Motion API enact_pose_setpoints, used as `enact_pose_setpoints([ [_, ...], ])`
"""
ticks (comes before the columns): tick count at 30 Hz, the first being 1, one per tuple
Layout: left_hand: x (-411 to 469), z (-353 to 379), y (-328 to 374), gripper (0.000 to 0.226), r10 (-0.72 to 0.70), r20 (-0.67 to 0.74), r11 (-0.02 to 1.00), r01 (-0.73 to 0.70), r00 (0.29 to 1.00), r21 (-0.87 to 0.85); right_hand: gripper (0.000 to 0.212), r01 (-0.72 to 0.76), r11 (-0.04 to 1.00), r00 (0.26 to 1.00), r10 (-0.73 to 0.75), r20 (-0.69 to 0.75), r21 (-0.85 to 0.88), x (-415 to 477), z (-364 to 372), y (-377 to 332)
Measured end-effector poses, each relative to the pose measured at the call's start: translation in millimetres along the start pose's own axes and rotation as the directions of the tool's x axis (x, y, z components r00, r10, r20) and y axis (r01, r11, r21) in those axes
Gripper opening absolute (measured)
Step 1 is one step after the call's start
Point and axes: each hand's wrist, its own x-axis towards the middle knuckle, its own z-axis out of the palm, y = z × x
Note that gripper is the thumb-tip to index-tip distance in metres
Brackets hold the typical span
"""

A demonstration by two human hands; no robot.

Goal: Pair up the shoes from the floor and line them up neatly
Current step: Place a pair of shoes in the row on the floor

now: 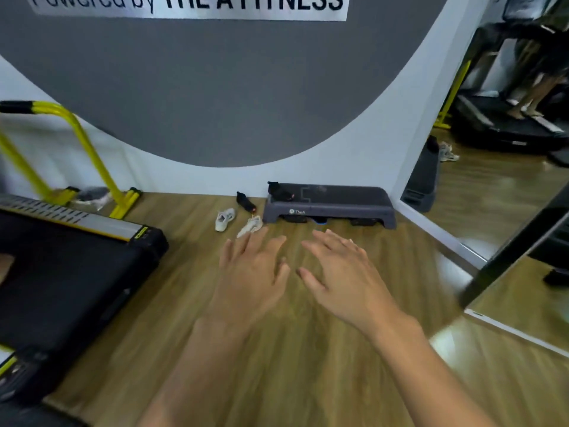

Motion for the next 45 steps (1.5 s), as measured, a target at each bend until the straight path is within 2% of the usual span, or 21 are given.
enact_pose_setpoints([
  [5, 85, 23, -47, 0.048, -0.017, 0.086, 1.000, 0.019, 0.996, -0.023, 0.053, -0.010, 1.000, 0.998, 0.009, 0.056, 0.005, 97, 23, 8],
  [16, 296, 83, -129, 0.047, -0.067, 0.114, 0.997, 0.069, 0.991, -0.020, 0.057, 0.003, 0.997, 0.990, -0.013, 0.140, 0.077, 334, 85, 63],
  [24, 443, 108, -207, 0.063, -0.105, 0.124, 0.994, 0.102, 0.987, 0.033, 0.053, 0.044, 0.992, 0.982, -0.065, 0.177, 0.119, 505, 112, 95],
  [30, 545, 159, -281, 0.071, -0.150, 0.178, 0.988, 0.141, 0.973, 0.060, 0.052, 0.040, 0.991, 0.978, -0.066, 0.199, 0.128, 626, 157, 108],
  [38, 680, 226, -365, 0.077, -0.138, 0.318, 0.990, 0.122, 0.938, 0.068, 0.051, -0.065, 0.987, 0.956, 0.020, 0.293, 0.146, 775, 233, 131],
  [40, 708, 247, -383, 0.075, -0.158, 0.358, 0.987, 0.141, 0.920, 0.073, 0.051, -0.087, 0.986, 0.944, 0.035, 0.327, 0.145, 805, 255, 141],
  [43, 752, 291, -413, 0.055, -0.183, 0.411, 0.983, 0.166, 0.893, 0.075, 0.054, -0.113, 0.983, 0.923, 0.050, 0.383, 0.142, 855, 300, 159],
  [45, 780, 330, -435, 0.050, -0.190, 0.433, 0.982, 0.170, 0.881, 0.085, 0.056, -0.104, 0.986, 0.908, 0.040, 0.417, 0.133, 889, 340, 172],
])
